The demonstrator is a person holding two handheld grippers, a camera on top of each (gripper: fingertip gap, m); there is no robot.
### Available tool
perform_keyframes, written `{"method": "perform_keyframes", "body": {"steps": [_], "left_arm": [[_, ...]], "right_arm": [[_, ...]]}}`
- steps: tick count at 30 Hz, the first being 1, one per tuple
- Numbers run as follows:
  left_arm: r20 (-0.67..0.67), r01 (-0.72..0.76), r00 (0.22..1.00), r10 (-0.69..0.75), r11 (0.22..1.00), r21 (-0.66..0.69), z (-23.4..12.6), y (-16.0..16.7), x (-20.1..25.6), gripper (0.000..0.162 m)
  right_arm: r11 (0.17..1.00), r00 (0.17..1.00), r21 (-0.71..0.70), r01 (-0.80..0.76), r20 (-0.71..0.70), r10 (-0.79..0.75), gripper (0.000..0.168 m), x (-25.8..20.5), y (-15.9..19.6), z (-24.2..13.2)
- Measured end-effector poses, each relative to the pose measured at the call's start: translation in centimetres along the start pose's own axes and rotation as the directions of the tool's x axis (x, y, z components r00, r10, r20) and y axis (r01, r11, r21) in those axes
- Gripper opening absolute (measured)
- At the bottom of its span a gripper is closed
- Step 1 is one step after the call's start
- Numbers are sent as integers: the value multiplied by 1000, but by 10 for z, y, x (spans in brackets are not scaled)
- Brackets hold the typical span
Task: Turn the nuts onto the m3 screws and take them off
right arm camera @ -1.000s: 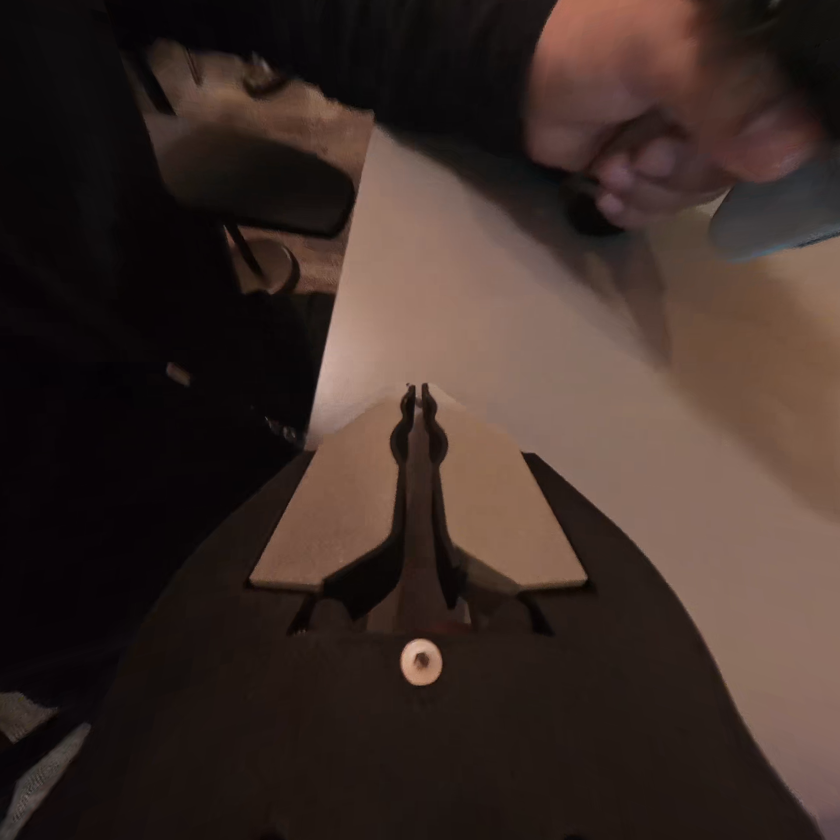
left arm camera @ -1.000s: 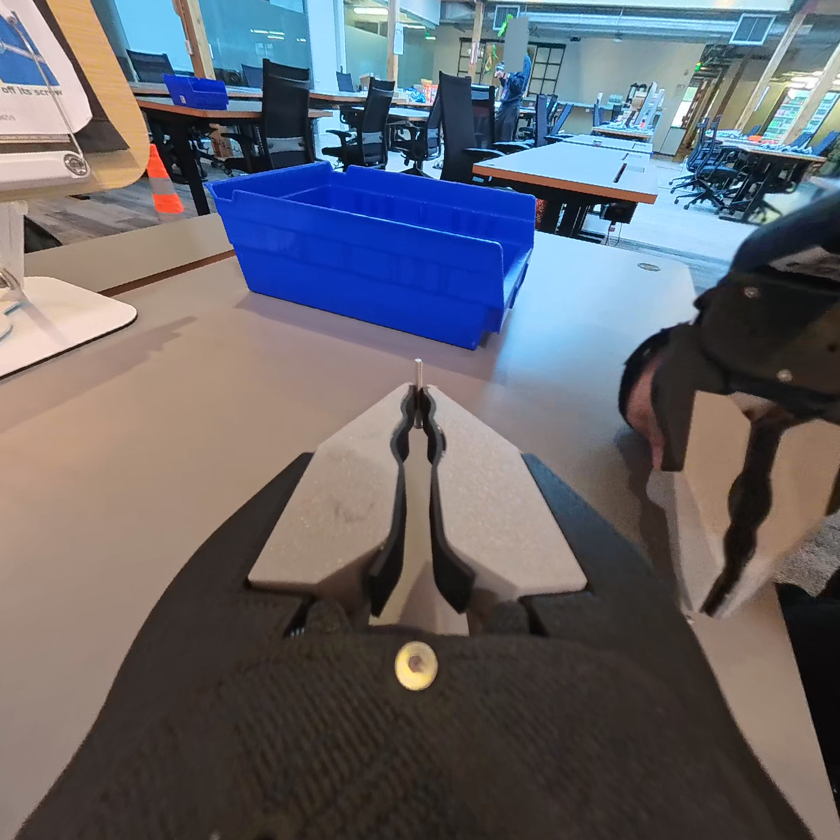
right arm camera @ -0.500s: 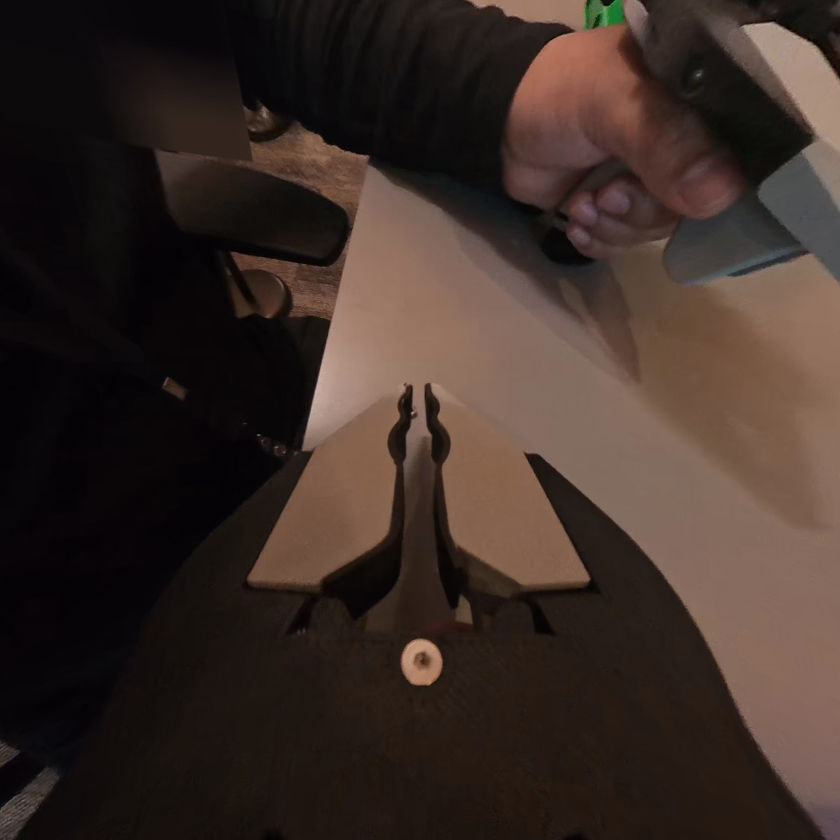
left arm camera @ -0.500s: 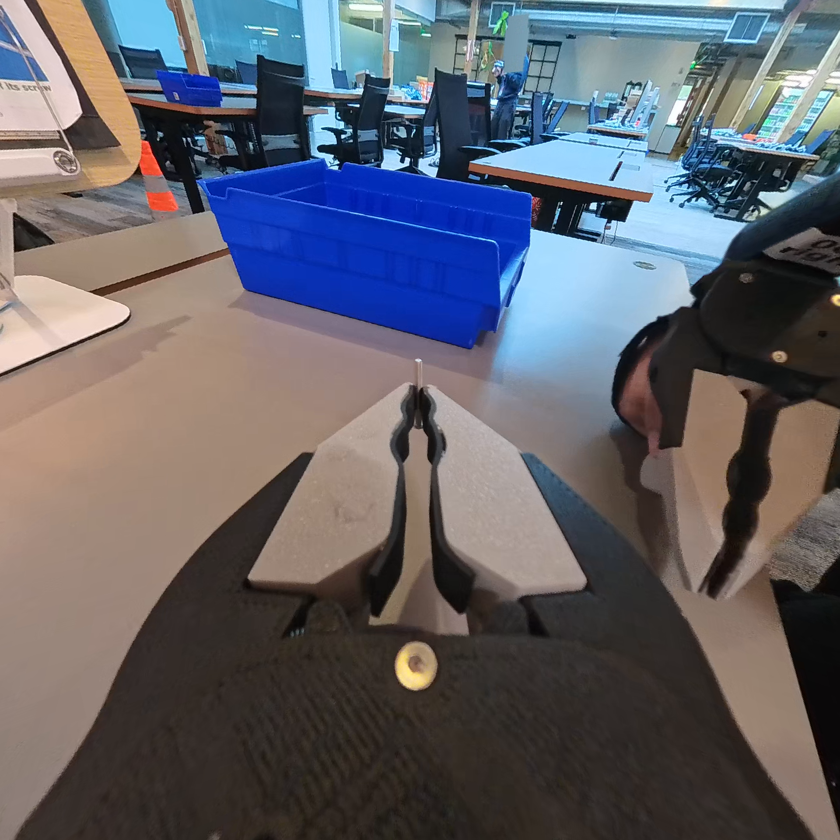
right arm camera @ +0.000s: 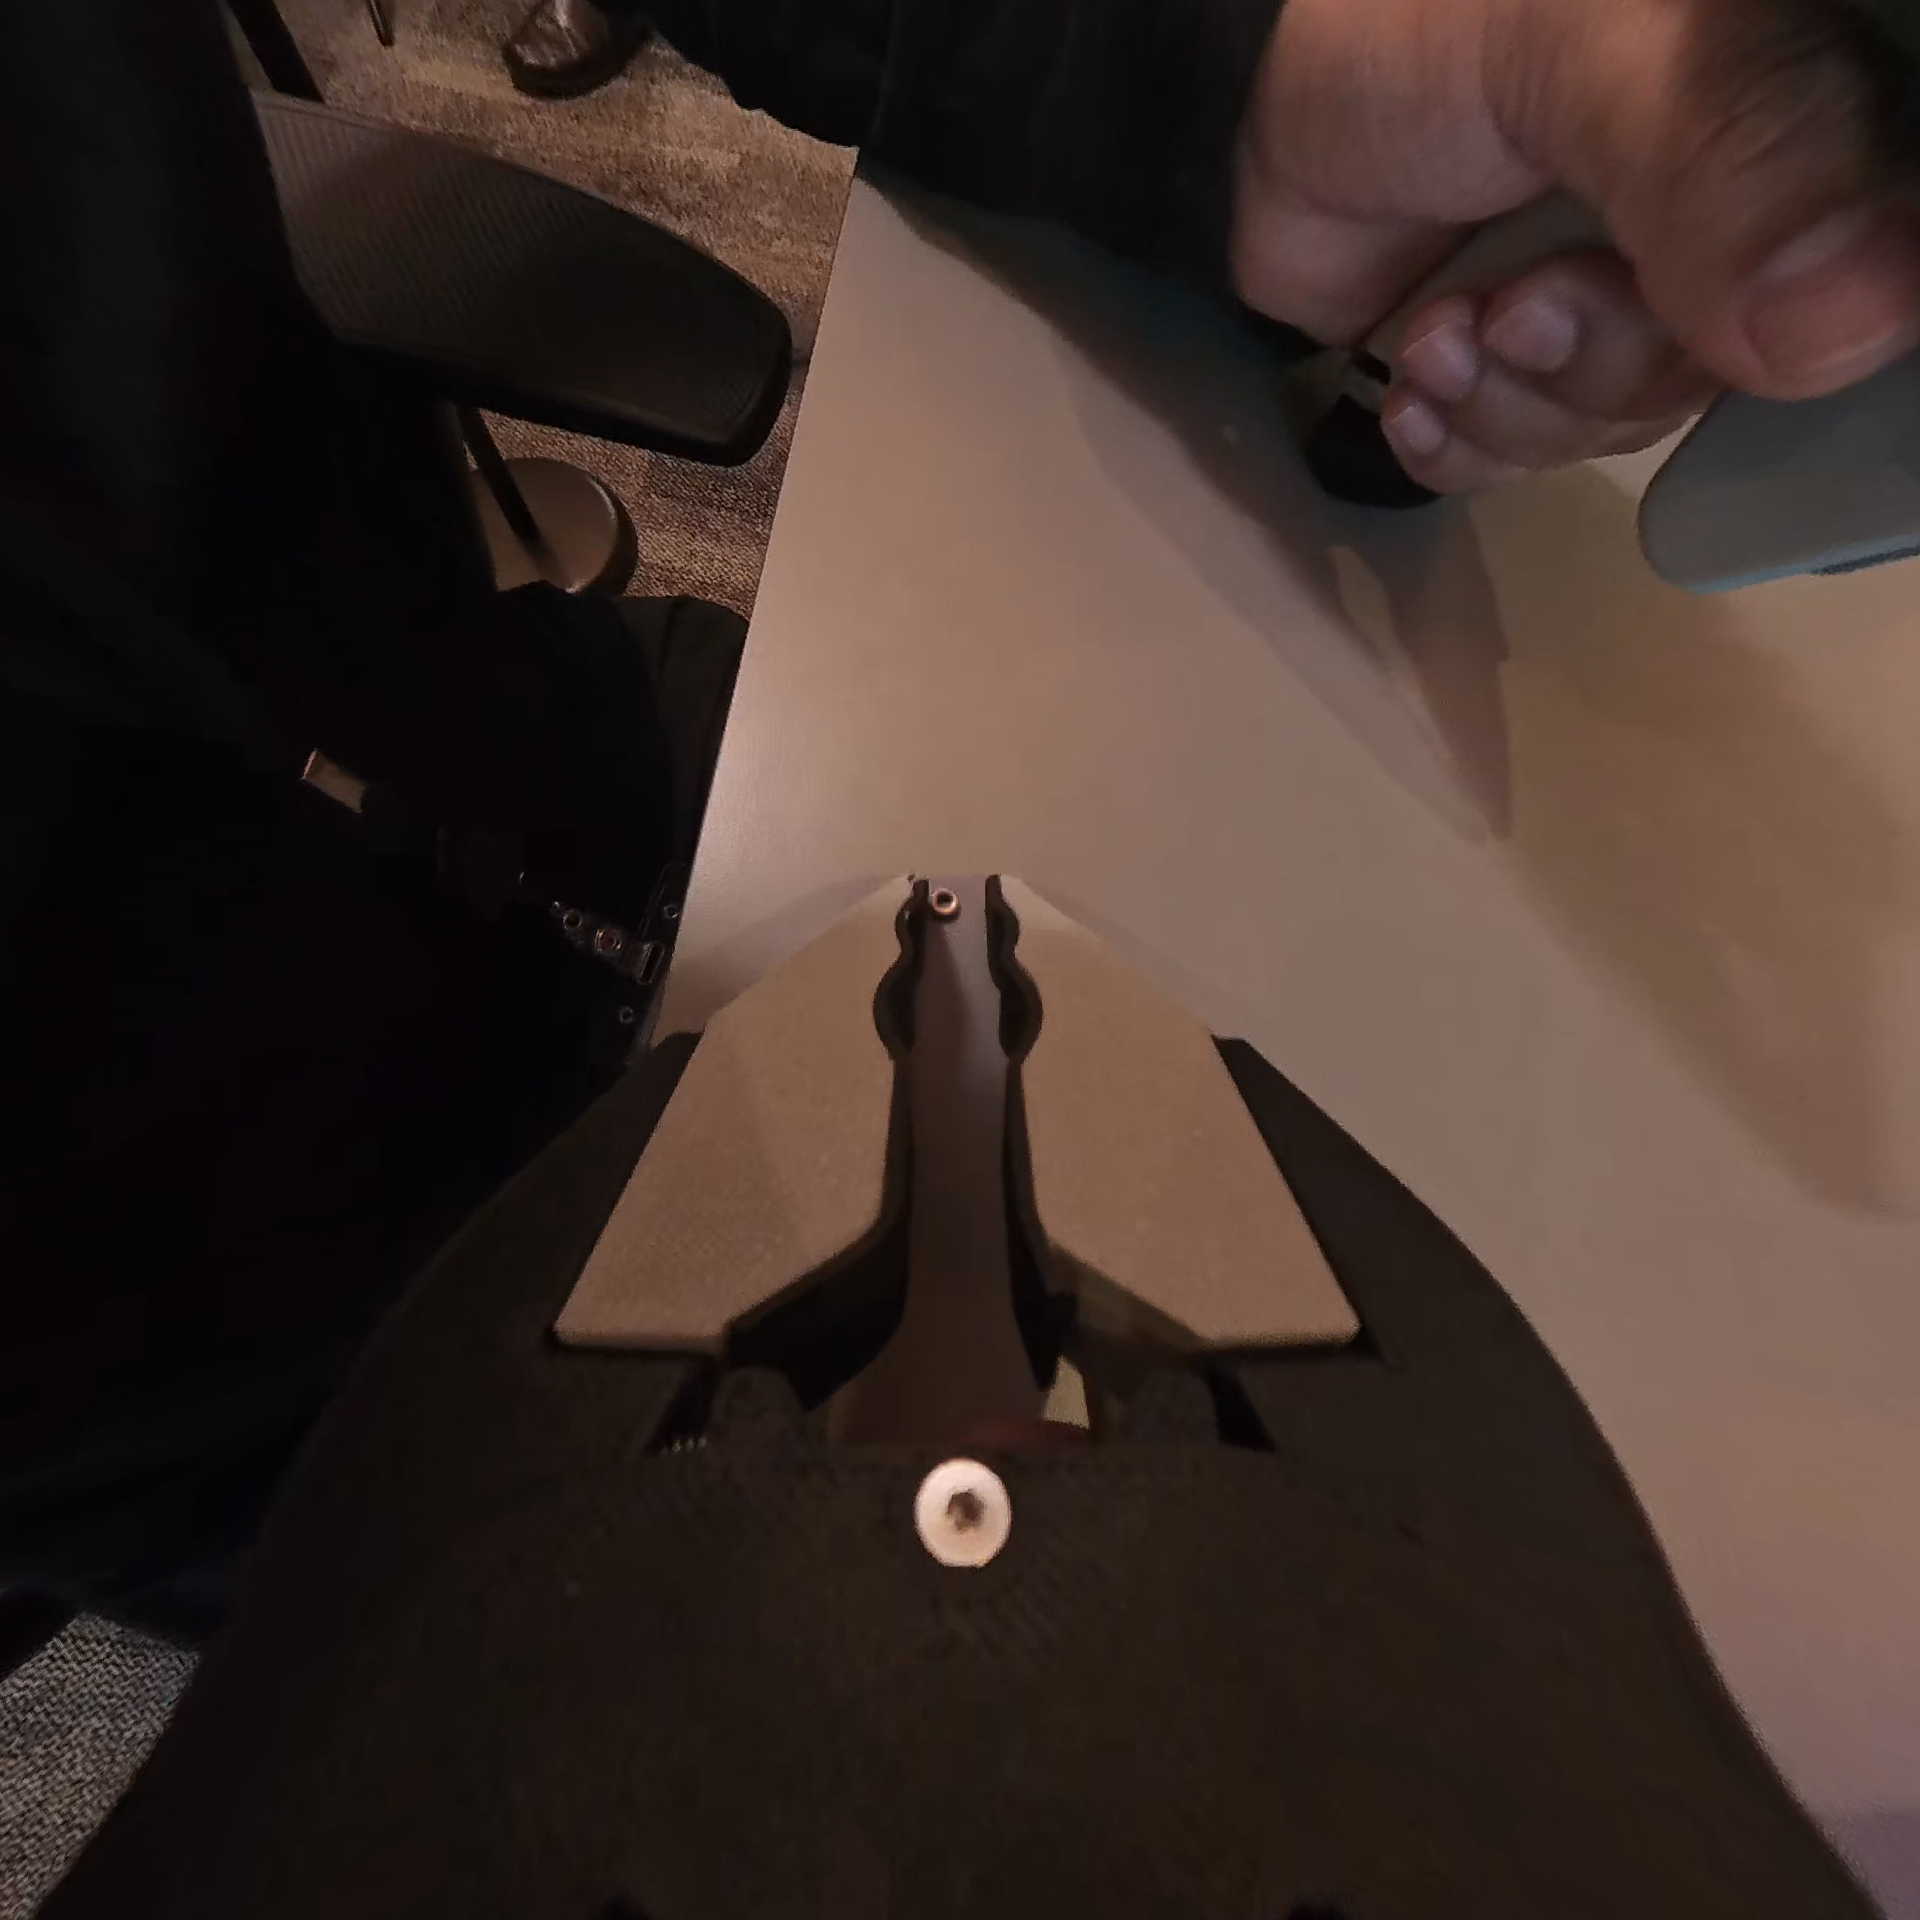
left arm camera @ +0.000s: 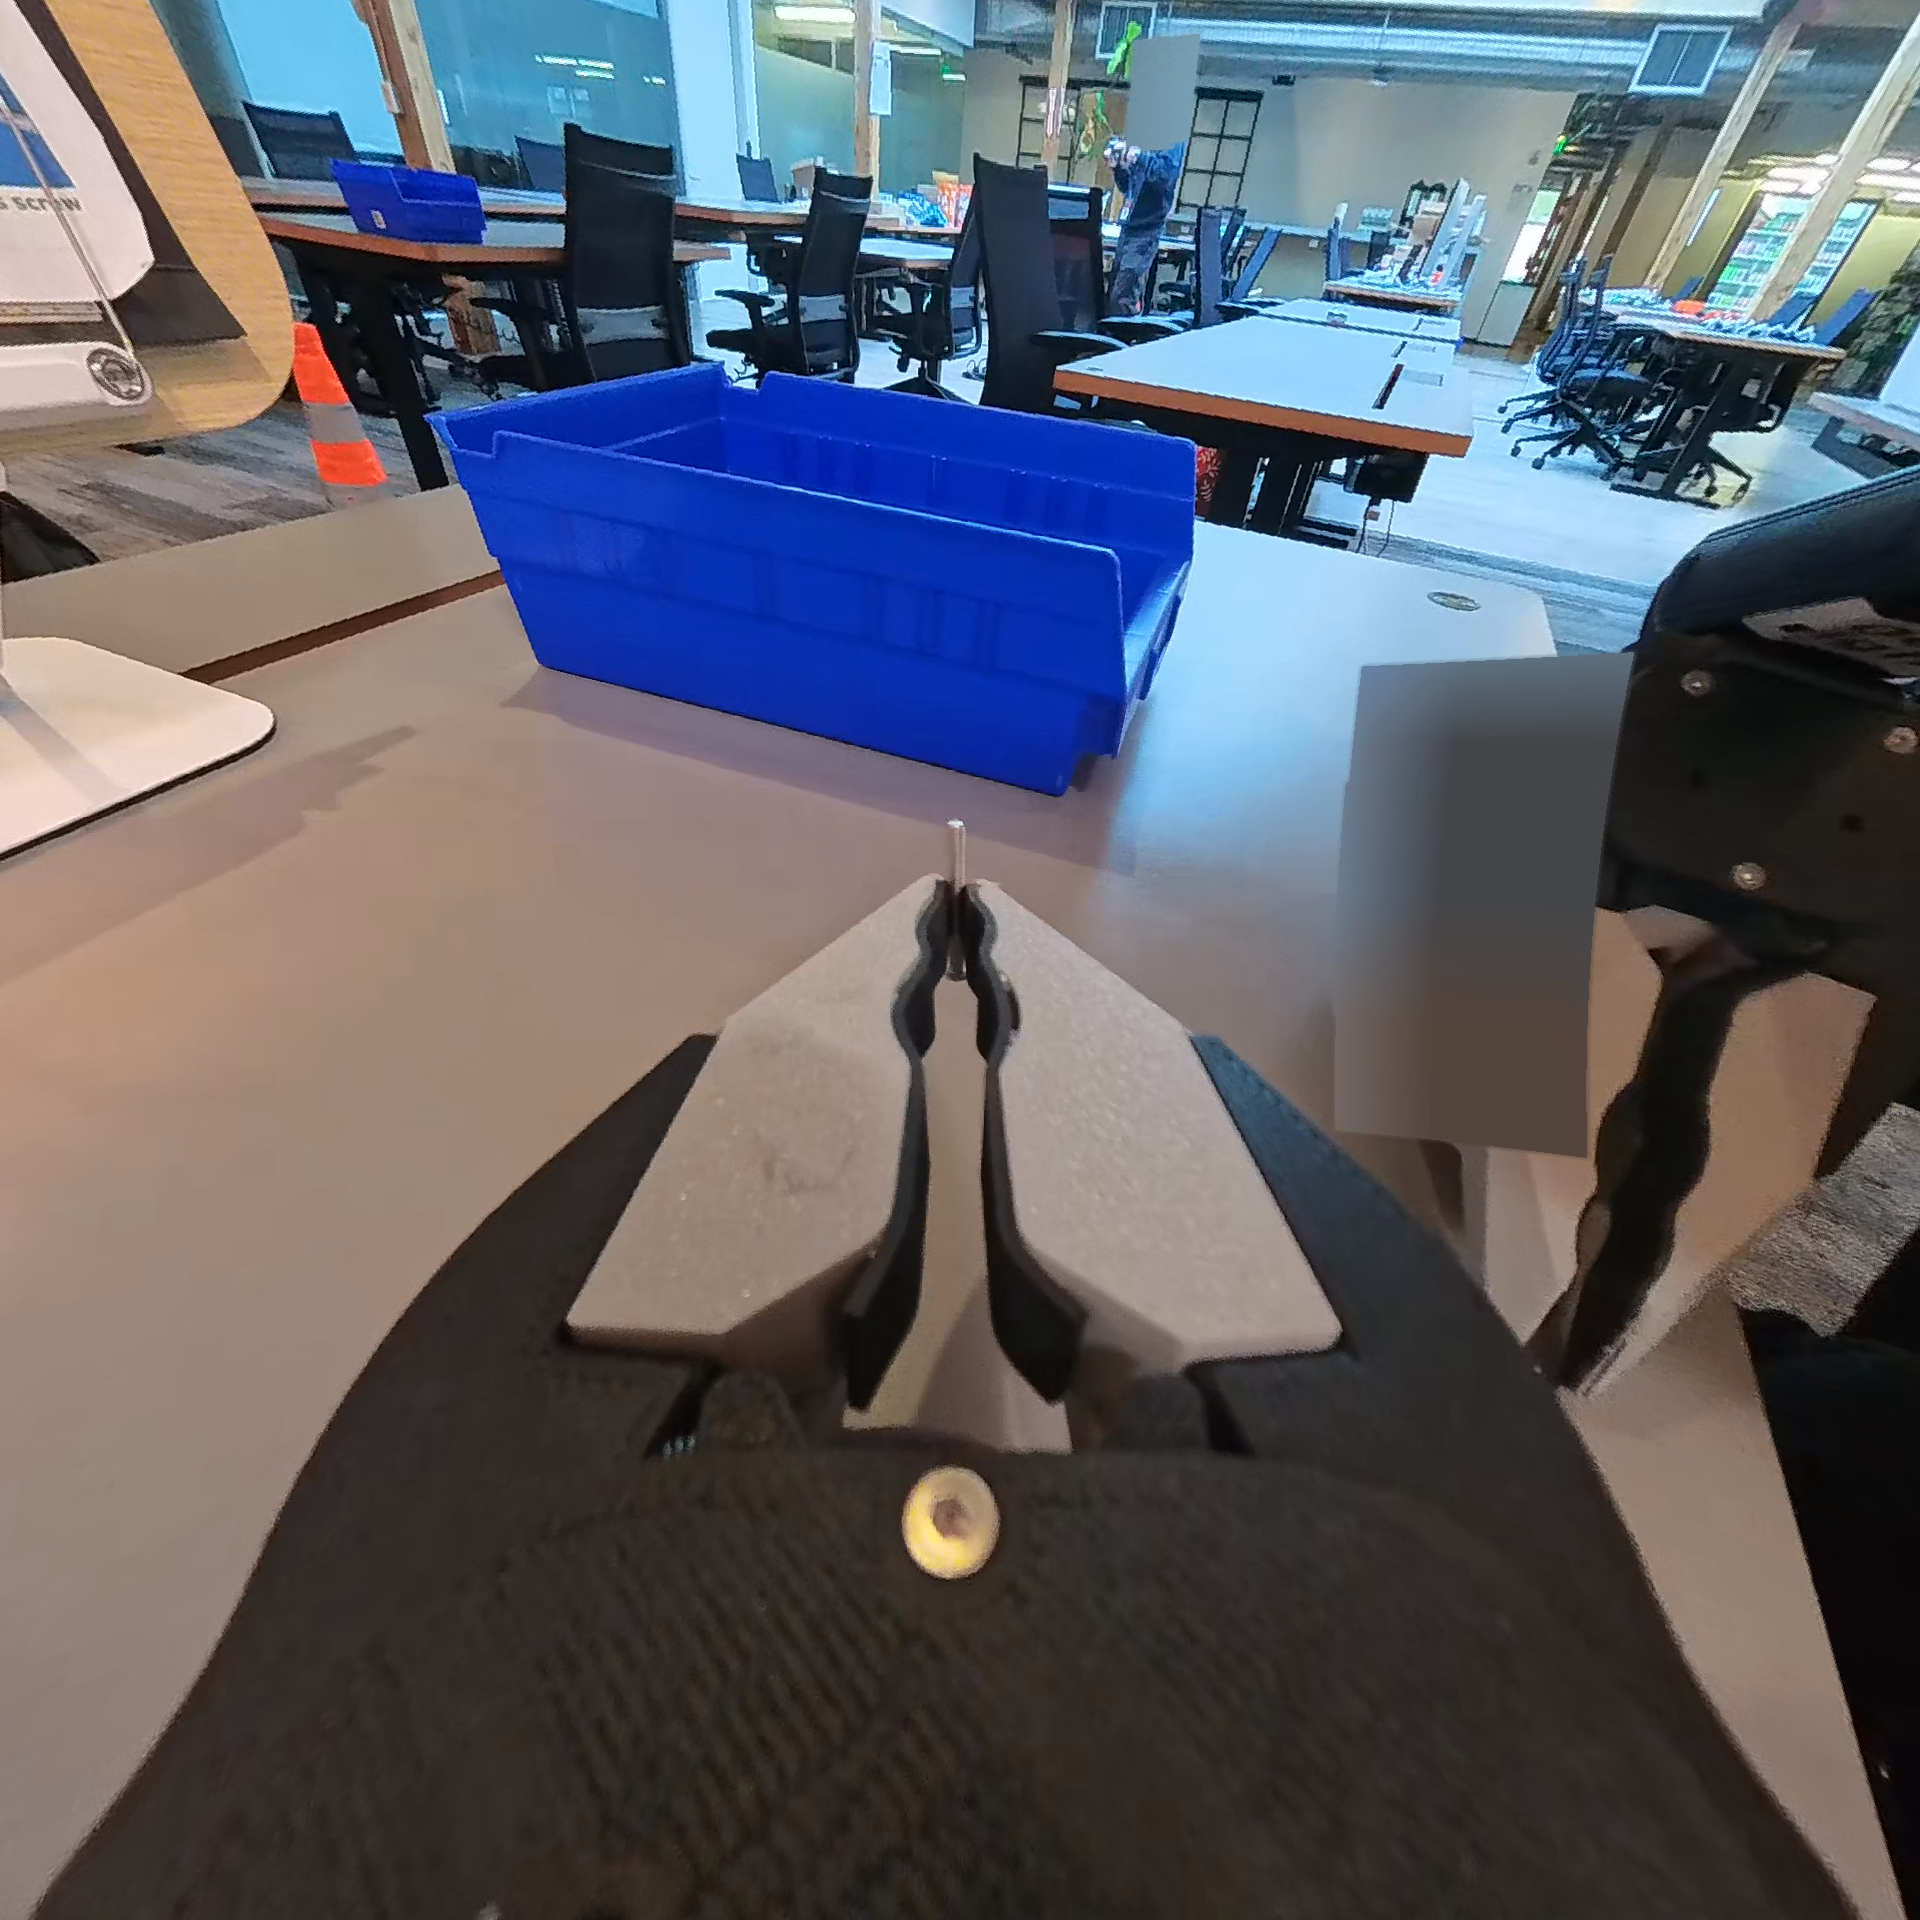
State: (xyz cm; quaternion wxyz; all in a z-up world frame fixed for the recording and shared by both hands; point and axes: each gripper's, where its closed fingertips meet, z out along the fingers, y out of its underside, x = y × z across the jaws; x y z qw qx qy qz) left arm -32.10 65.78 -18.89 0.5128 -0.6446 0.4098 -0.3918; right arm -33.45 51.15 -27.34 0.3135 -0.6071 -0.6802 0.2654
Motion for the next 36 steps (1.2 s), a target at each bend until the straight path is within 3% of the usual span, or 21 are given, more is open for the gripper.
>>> {"method": "perform_keyframes", "body": {"steps": [11, 23, 29, 36], "left_arm": [[-7, -1, 1000, 1, 1000, -3, 0, 0, 2, 0], [-47, -8, 999, 8, 1000, 1, 1, 0, 10, 0], [-117, -37, 992, 37, 999, -3, 1, 1, 23, 0], [-231, -91, 969, 84, 996, -19, 1, 6, 47, 0]], "right_arm": [[1000, 998, -8, 1, 67, 0, 6, -3, 2, 1], [999, 998, -4, -51, 39, 51, 2, 7, 2, 0], [994, 996, 69, -85, 14, 85, 2, 22, -5, -15], [970, 993, 223, -97, -43, 109, 2, 49, -30, -59]]}}
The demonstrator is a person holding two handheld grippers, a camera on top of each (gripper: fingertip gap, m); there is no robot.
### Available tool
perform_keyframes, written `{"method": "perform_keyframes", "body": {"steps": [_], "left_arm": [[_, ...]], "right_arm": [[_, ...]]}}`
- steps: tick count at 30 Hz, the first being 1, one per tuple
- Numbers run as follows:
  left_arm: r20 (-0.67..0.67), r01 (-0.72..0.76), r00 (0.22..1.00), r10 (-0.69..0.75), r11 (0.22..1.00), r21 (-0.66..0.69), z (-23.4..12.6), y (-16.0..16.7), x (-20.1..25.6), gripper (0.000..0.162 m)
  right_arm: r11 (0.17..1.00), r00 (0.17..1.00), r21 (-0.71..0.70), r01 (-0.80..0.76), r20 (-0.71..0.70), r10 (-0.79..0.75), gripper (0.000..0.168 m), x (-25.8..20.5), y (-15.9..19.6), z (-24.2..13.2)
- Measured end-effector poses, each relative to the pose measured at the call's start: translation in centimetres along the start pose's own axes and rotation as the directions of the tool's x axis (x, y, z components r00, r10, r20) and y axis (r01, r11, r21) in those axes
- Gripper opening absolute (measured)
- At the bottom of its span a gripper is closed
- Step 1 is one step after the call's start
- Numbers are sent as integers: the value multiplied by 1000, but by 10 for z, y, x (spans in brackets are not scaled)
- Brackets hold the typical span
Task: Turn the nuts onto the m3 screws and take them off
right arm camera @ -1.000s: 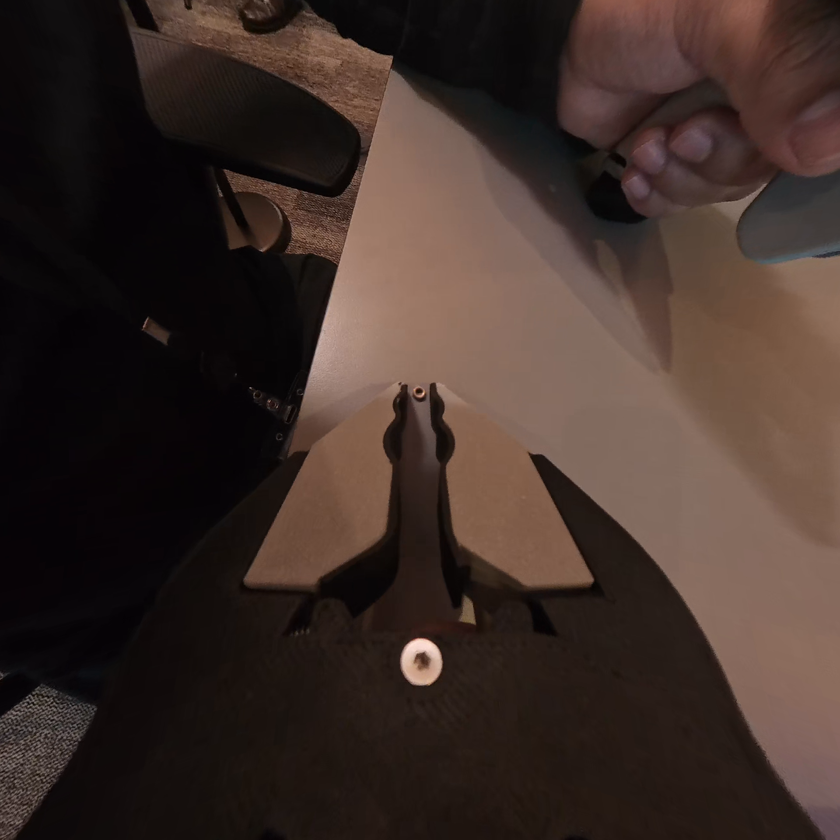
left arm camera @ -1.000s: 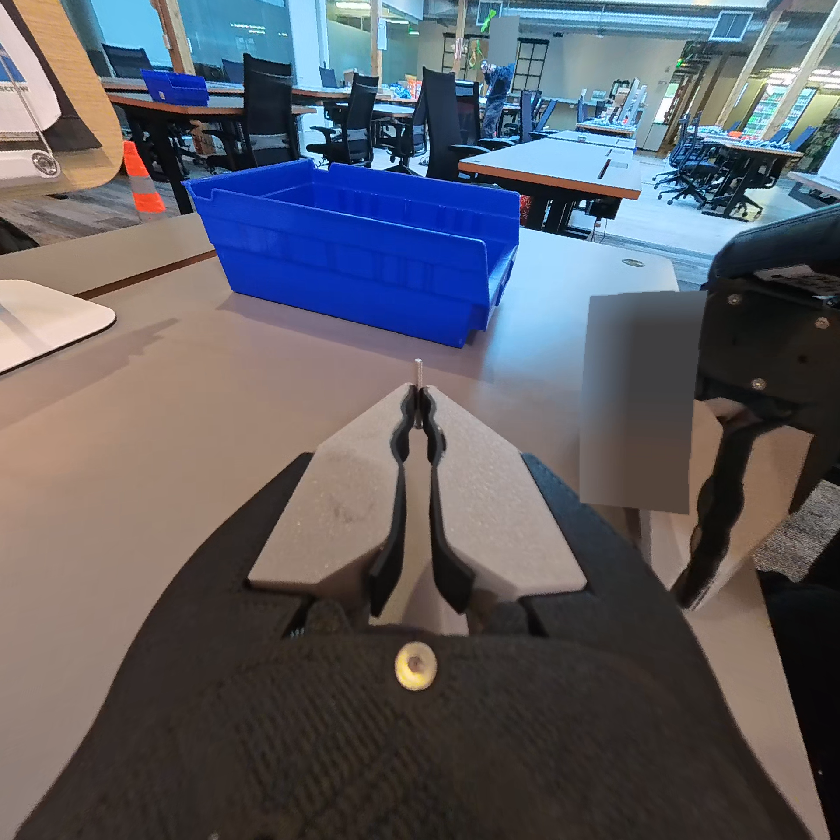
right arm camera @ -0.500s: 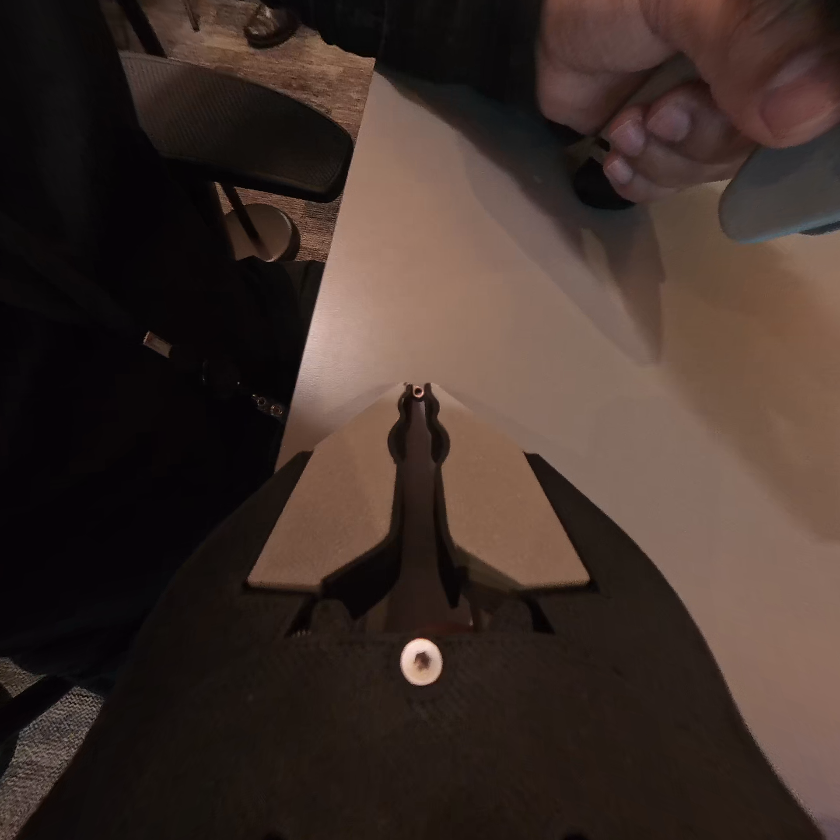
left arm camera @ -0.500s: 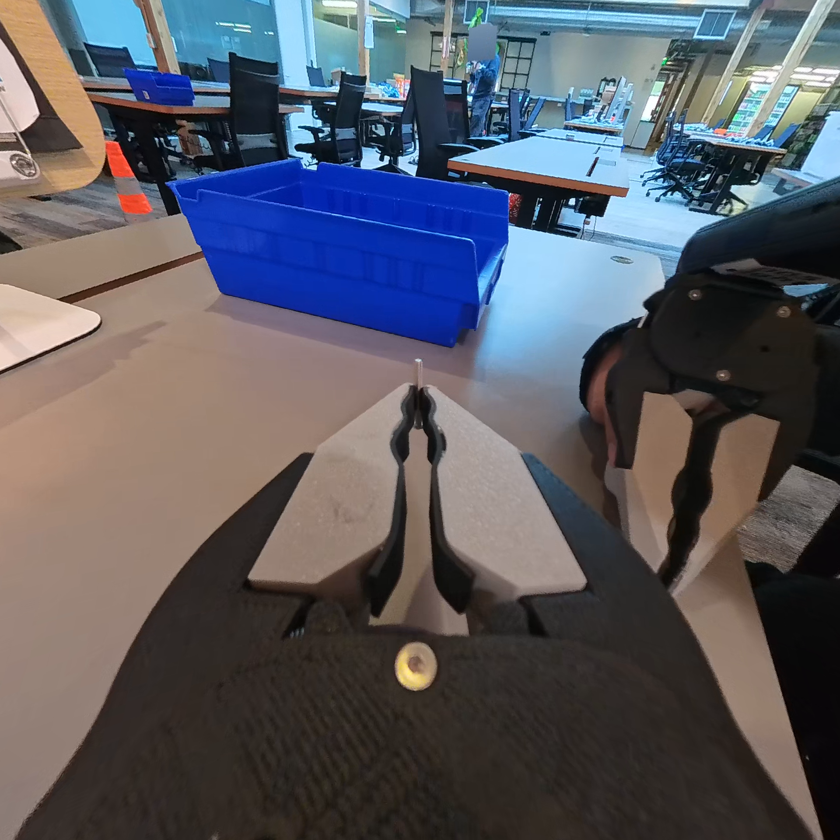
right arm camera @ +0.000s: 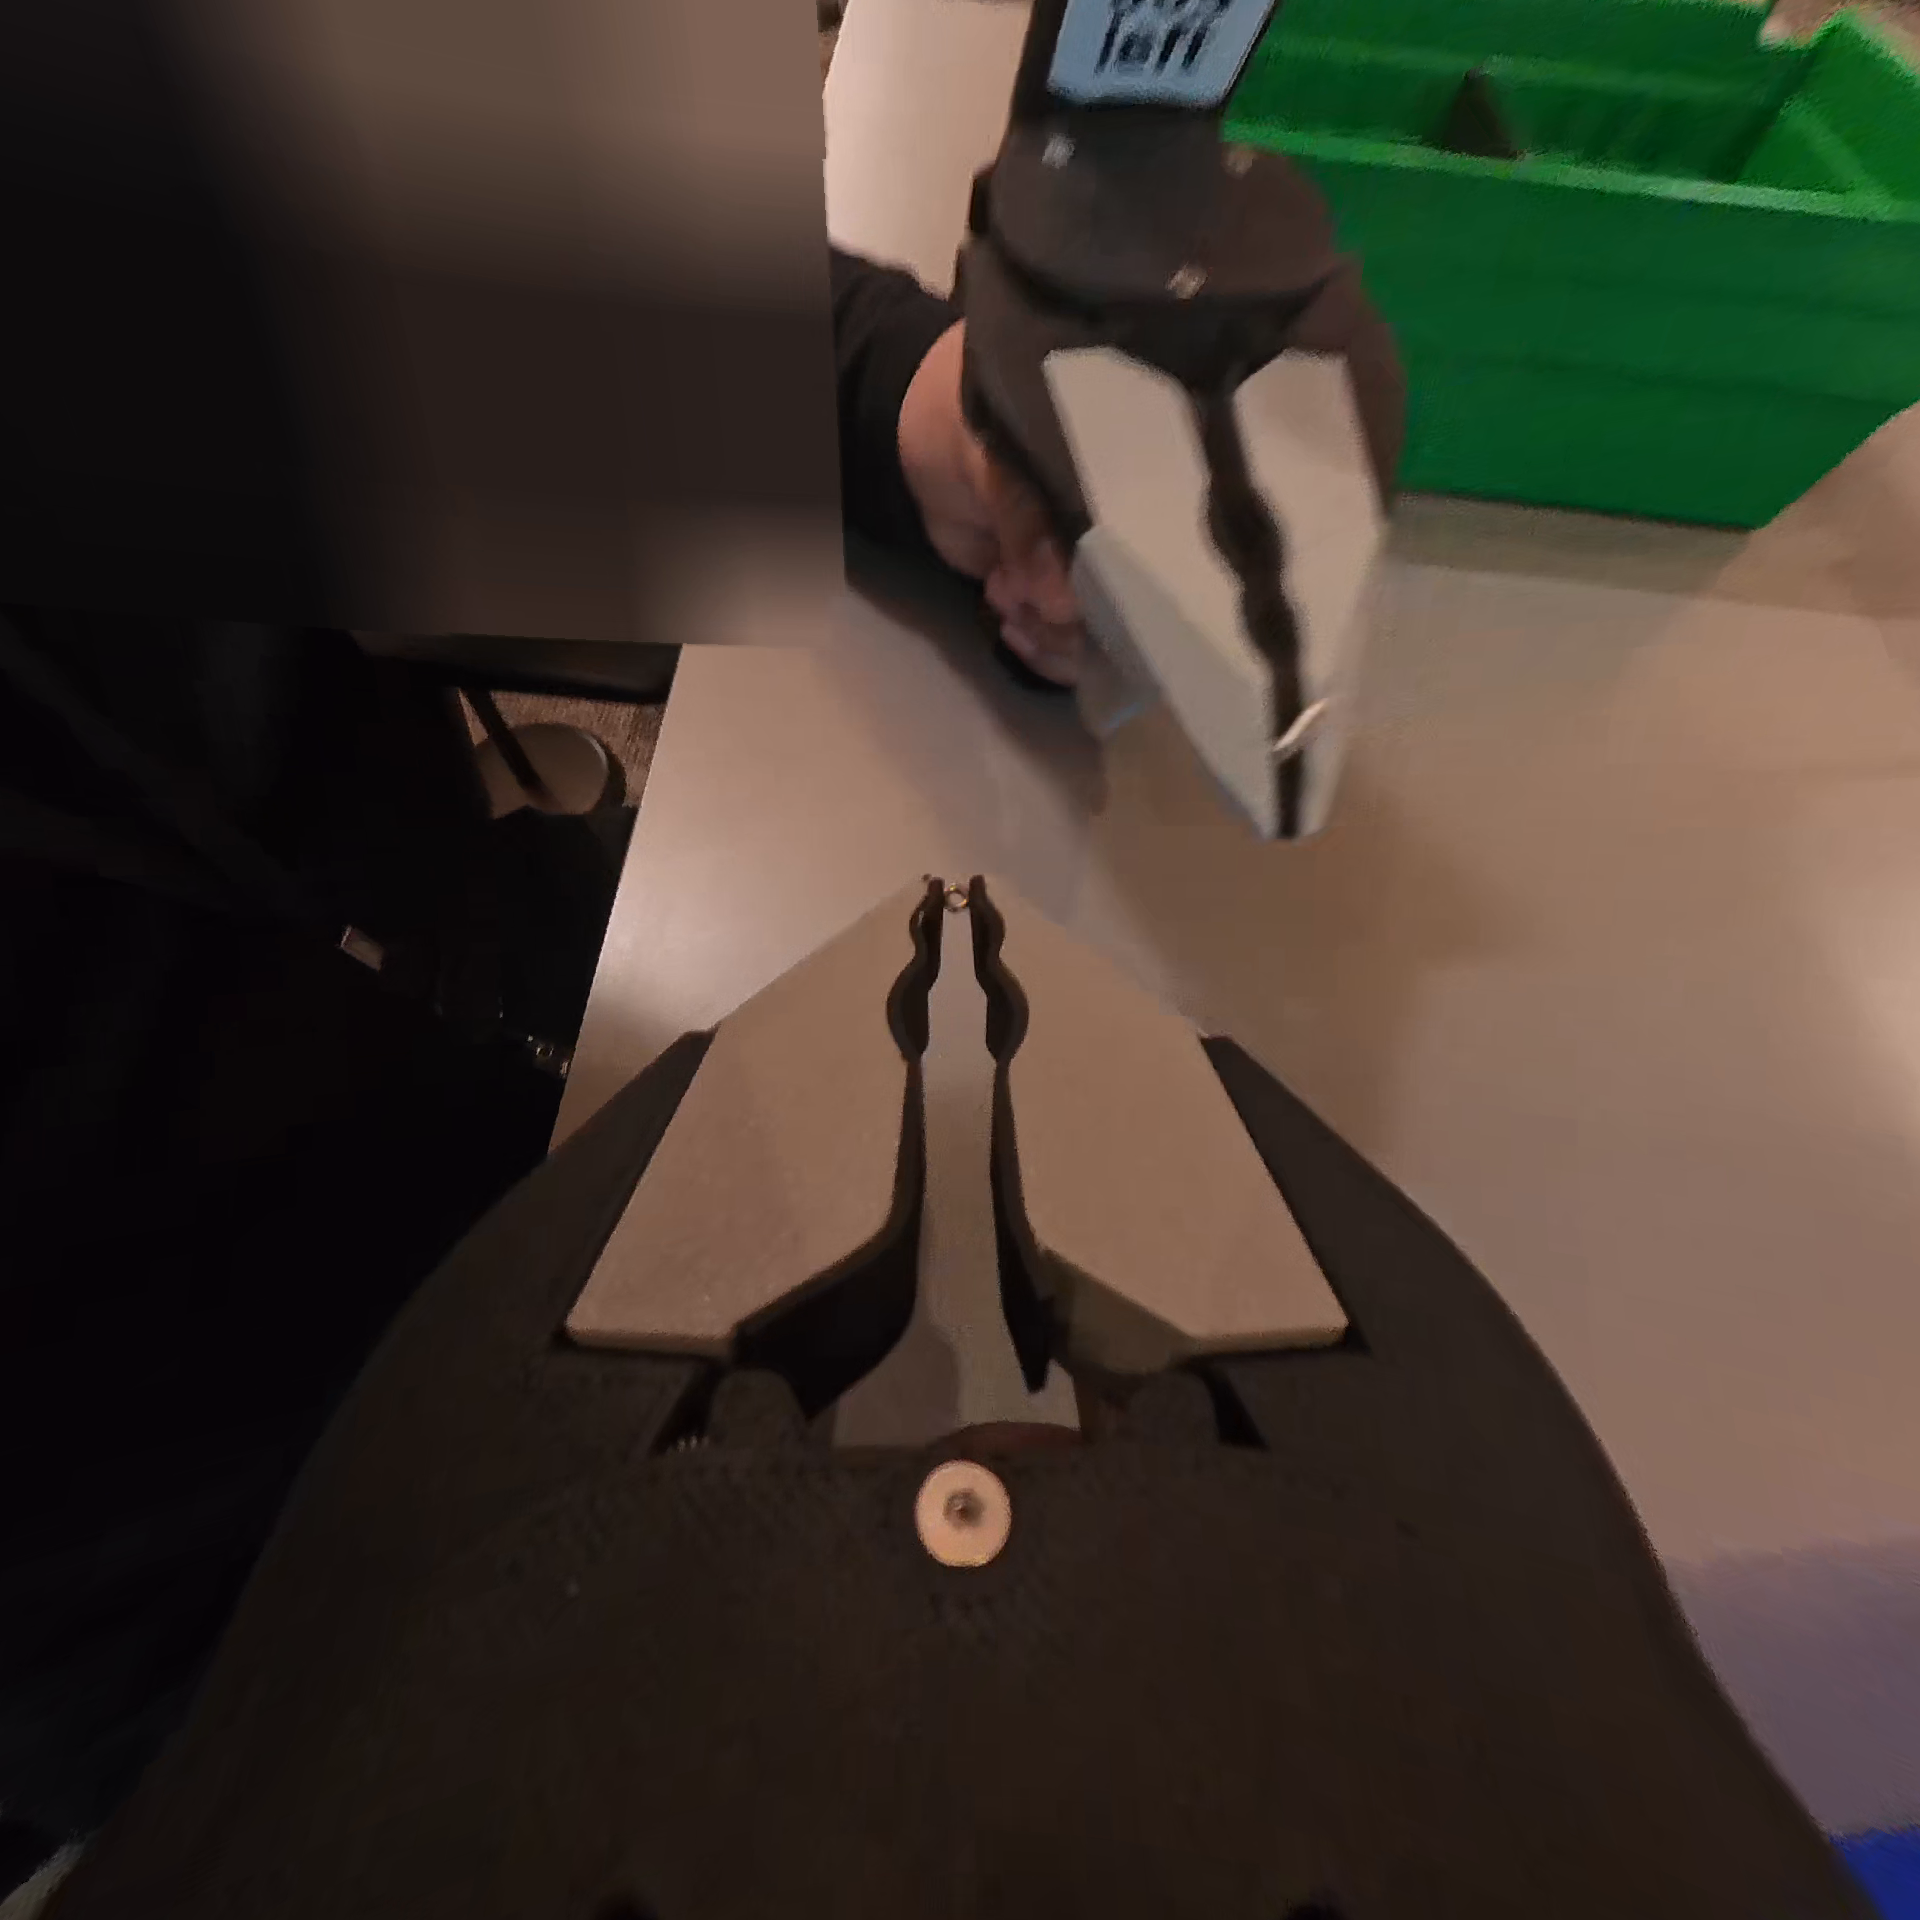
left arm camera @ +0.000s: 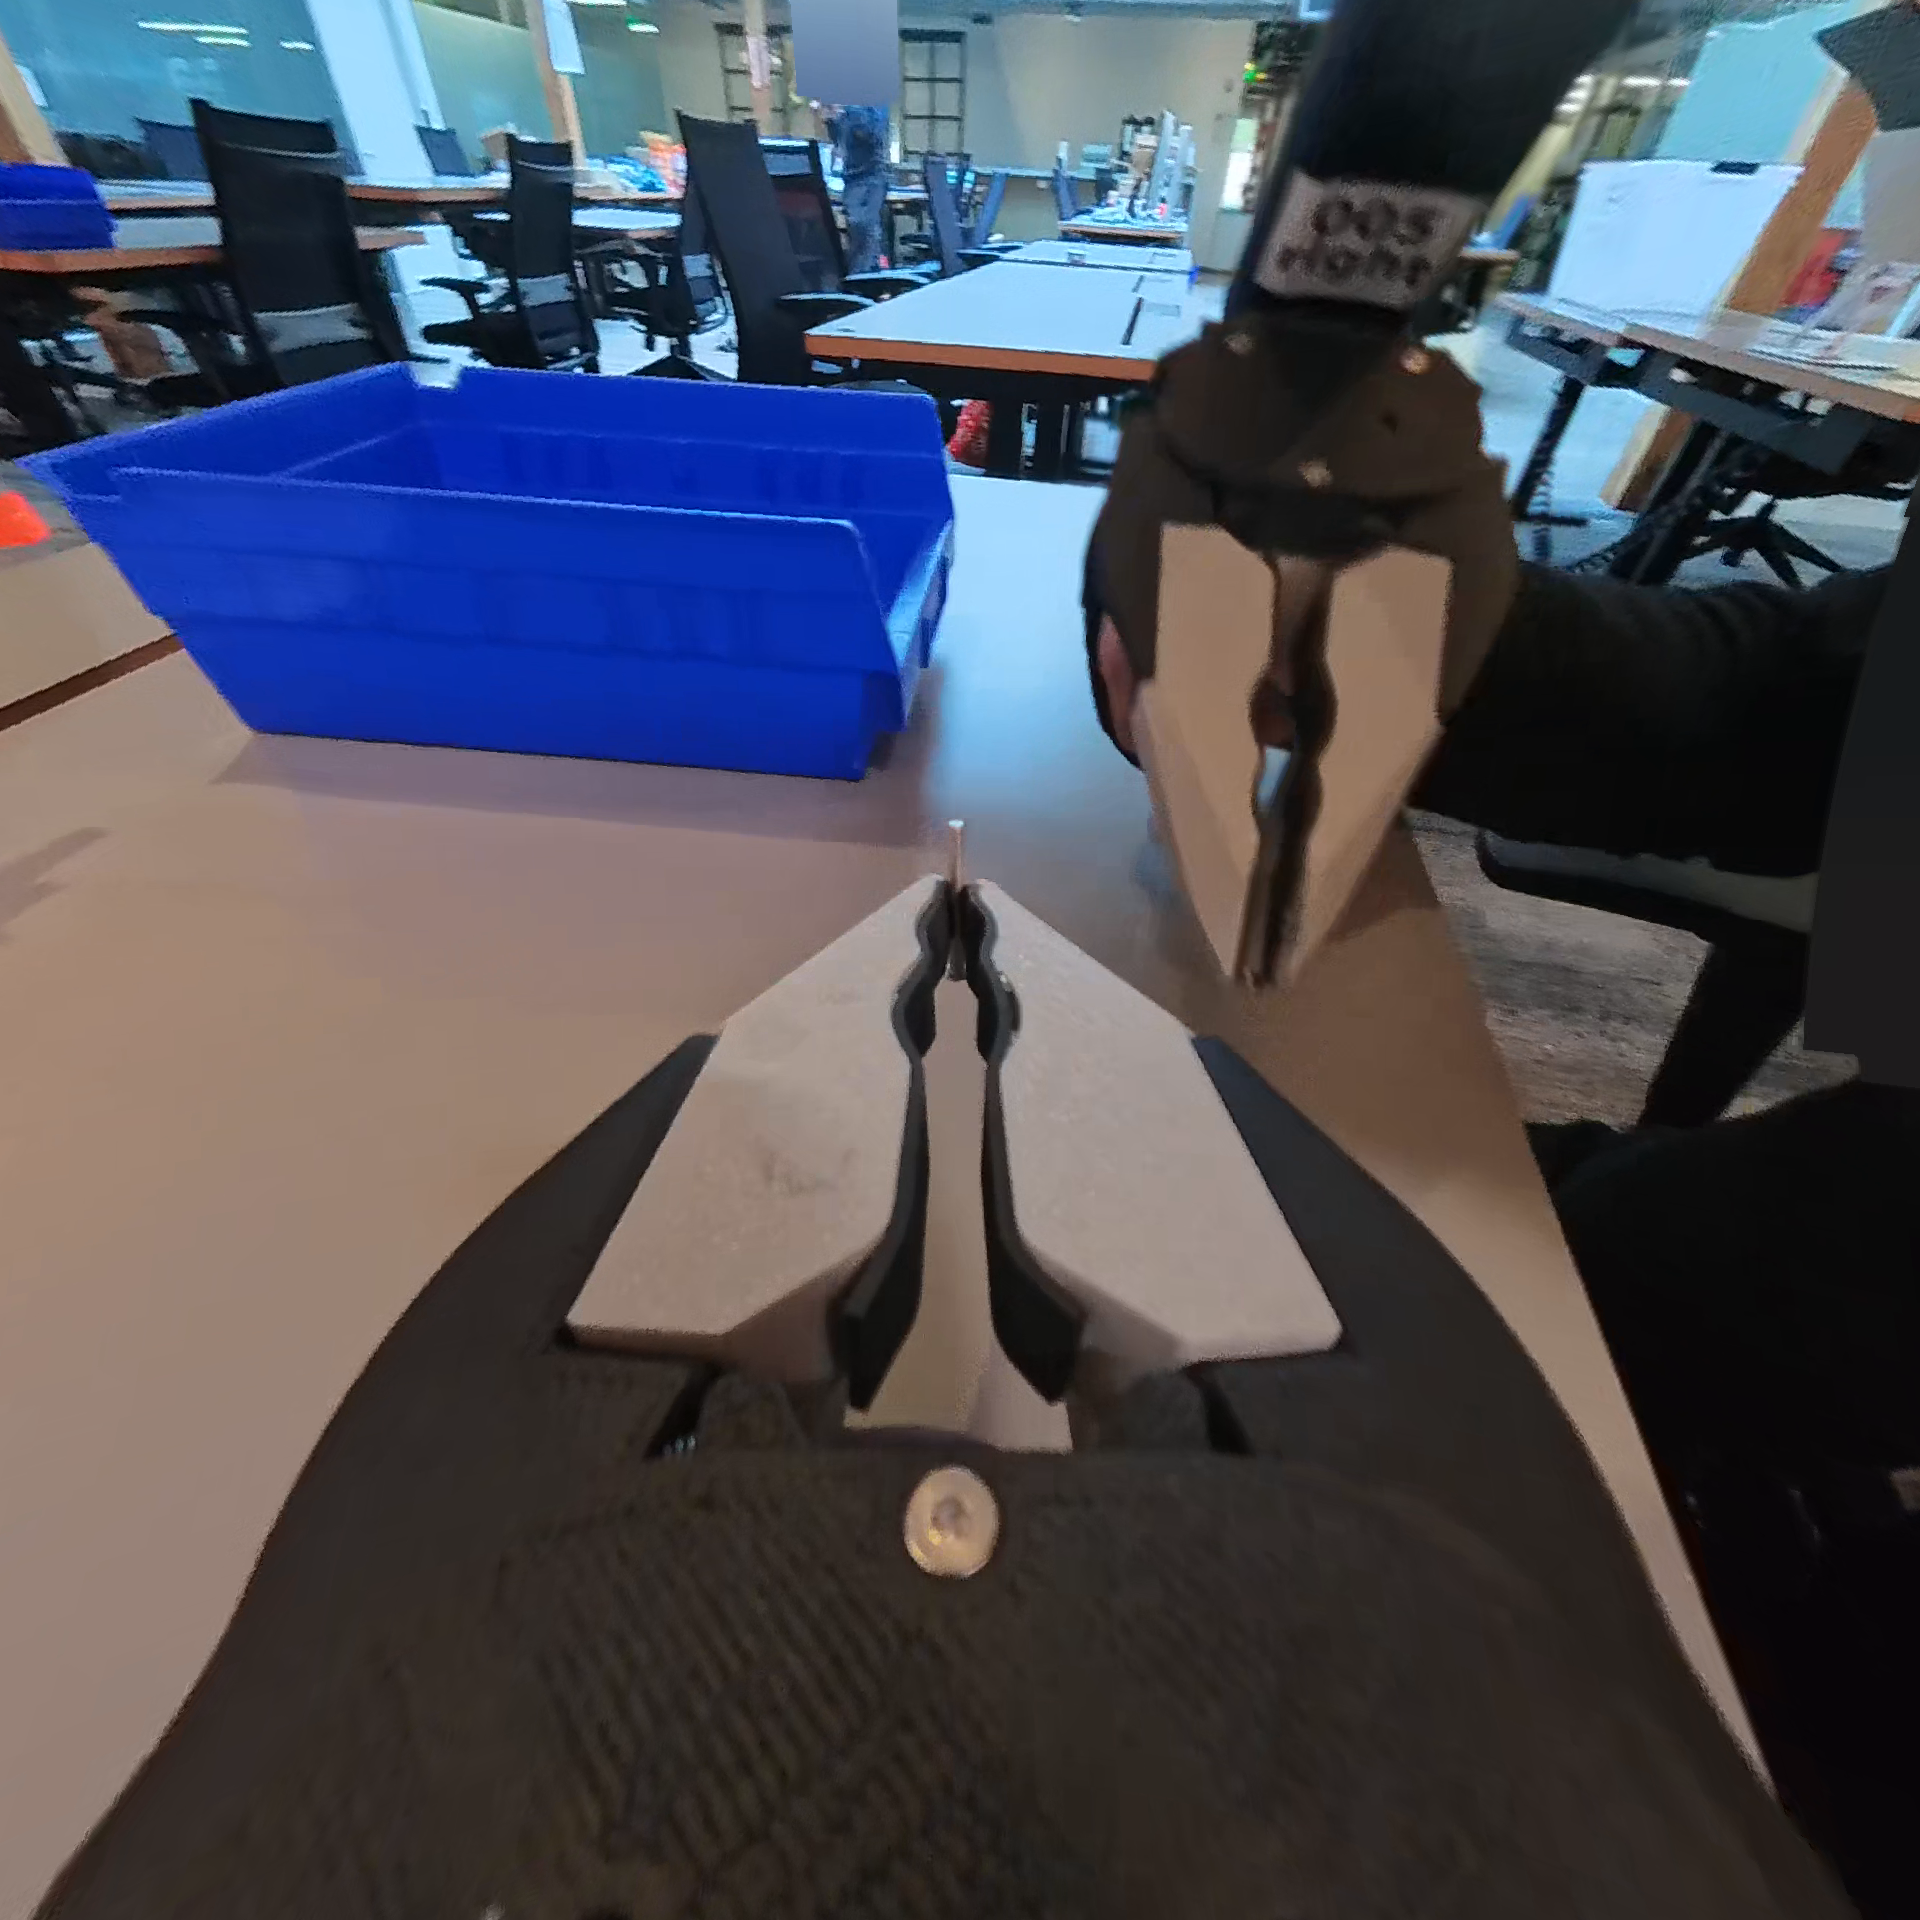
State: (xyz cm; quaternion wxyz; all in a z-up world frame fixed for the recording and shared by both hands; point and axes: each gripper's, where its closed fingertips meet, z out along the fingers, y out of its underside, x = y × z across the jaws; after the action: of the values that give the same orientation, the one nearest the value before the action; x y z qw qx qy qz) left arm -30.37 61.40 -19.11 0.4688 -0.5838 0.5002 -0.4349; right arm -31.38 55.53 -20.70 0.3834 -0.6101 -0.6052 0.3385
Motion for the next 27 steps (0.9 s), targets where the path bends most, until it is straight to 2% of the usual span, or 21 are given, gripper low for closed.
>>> {"method": "perform_keyframes", "body": {"steps": [8, 27], "left_arm": [[-91, -58, 994, 59, 998, 21, 4, -3, 25, 0], [-93, -83, 992, 86, 996, 38, 3, -8, 30, 0]], "right_arm": [[997, 998, 68, 48, -33, -45, 2, 22, -37, -25], [993, 992, -20, 115, -40, -116, 2, 31, -42, -16]]}}
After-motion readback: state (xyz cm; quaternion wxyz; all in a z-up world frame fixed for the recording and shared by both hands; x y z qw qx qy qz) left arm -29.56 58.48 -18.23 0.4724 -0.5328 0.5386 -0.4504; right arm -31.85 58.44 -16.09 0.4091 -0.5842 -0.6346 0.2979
